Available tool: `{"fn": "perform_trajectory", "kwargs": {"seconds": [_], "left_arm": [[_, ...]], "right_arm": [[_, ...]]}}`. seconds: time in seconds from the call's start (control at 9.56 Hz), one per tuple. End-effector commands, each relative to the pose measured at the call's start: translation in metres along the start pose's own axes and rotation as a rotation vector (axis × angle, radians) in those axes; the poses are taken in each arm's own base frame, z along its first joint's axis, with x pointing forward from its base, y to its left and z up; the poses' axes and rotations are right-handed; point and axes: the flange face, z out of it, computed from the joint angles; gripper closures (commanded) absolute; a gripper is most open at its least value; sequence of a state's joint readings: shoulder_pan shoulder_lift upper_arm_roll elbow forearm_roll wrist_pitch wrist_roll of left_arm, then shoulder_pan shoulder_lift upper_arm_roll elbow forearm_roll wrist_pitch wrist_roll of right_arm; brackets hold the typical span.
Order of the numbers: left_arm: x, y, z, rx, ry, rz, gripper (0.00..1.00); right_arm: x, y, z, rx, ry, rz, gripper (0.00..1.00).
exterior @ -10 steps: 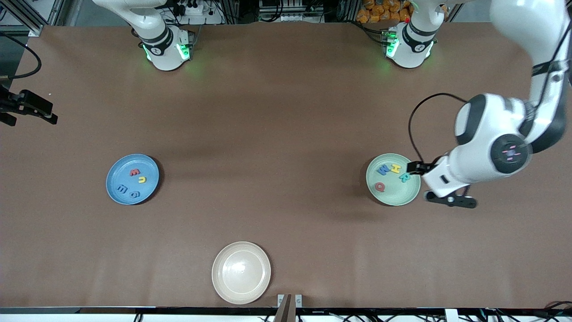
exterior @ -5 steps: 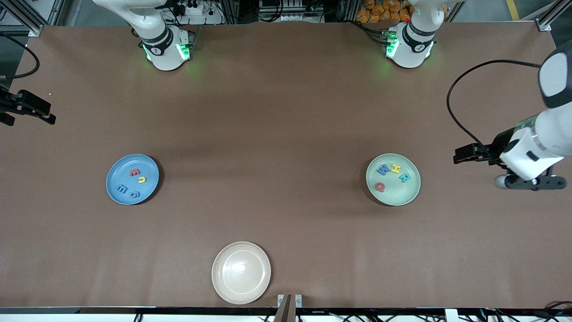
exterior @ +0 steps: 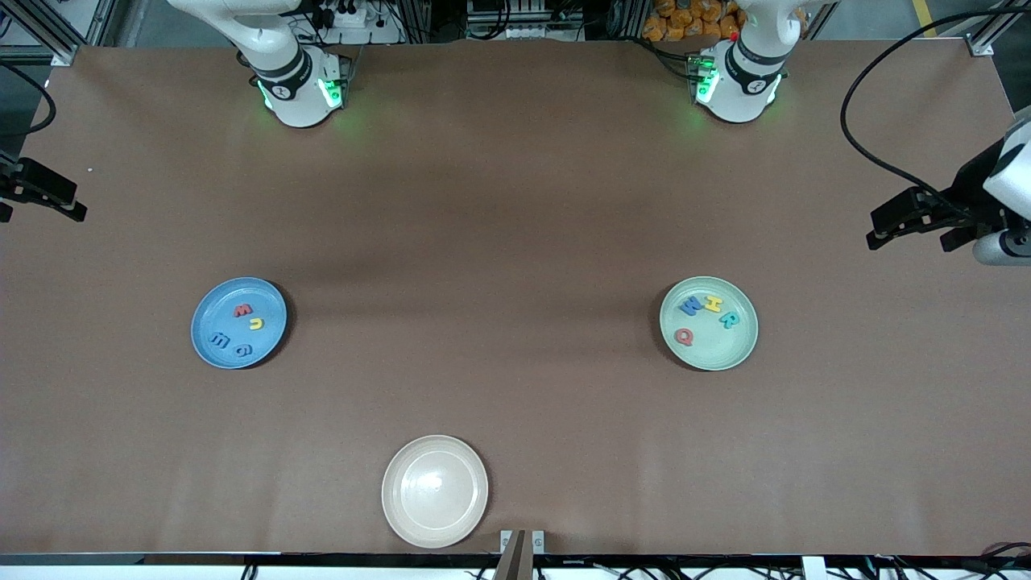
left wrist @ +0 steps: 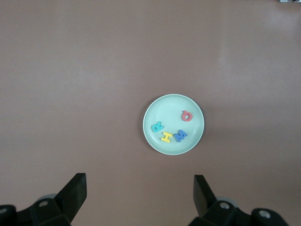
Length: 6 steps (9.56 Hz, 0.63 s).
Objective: Sort upper and lower case letters into plates
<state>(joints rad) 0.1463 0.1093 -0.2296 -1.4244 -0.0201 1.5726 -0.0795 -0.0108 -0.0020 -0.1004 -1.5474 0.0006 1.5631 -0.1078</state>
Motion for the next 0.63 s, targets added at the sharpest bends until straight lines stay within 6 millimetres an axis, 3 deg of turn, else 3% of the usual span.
{"fn": "perform_trajectory", "kwargs": {"seconds": [0.0, 0.52], "left_arm": [[-0.011, 0.001, -0.001, -0.003, -0.034, -0.015, 0.0], [-0.02, 0.013, 0.0, -0.003, -0.073, -0.102, 0.0]], "right_arm": [[-0.004, 0.001, 0.001, -0.001, 0.007, 0.013, 0.0], [-0.003, 0.0, 0.005, -0.001, -0.004, 0.012, 0.0]]}}
